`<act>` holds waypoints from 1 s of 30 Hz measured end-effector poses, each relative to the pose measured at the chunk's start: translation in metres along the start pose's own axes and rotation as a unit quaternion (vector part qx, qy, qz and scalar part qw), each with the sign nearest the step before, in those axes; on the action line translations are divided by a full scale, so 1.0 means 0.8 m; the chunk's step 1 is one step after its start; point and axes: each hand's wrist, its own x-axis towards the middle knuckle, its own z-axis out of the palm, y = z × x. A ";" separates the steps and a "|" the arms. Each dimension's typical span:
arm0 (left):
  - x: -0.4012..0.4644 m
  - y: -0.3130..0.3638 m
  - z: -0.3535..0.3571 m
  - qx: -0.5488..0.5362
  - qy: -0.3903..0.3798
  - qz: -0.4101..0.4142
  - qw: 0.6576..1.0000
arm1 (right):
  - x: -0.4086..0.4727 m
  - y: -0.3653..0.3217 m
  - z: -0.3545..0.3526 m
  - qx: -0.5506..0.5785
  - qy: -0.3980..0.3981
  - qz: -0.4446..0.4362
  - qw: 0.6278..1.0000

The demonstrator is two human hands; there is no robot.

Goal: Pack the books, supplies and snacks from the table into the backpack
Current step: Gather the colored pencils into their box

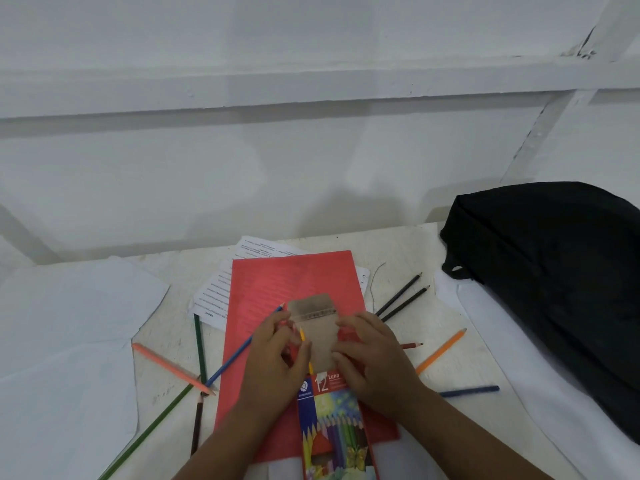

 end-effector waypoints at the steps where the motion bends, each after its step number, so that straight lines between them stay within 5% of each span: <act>1: 0.000 0.003 -0.002 -0.007 0.005 -0.010 1.000 | -0.001 0.001 -0.002 0.000 0.007 0.007 1.000; 5: 0.005 0.014 -0.010 -0.049 0.020 -0.023 0.998 | -0.009 0.018 -0.018 -0.037 0.051 0.102 0.993; 12: 0.030 0.023 -0.039 -0.047 -0.071 -0.068 0.994 | -0.018 0.045 -0.059 -0.125 -0.121 0.186 0.967; 15: 0.034 0.019 -0.060 0.042 -0.014 -0.030 0.999 | -0.009 0.038 -0.092 -0.035 -0.122 0.234 0.964; 18: 0.033 0.001 -0.074 0.178 -0.067 -0.059 0.980 | 0.009 0.027 -0.132 0.068 -0.103 0.284 0.951; 22: 0.031 -0.010 -0.076 0.147 -0.070 -0.097 0.982 | 0.029 0.013 -0.159 0.220 0.017 0.300 0.928; 24: 0.034 -0.003 -0.080 0.113 -0.020 -0.089 0.989 | 0.037 0.006 -0.159 0.328 0.099 0.296 0.892; 27: 0.038 0.009 -0.088 0.003 0.072 -0.142 0.987 | 0.049 -0.005 -0.149 0.513 0.197 0.293 0.782; 30: 0.039 0.025 -0.083 -0.146 0.092 -0.191 0.966 | 0.063 -0.018 -0.129 0.568 0.231 0.303 0.730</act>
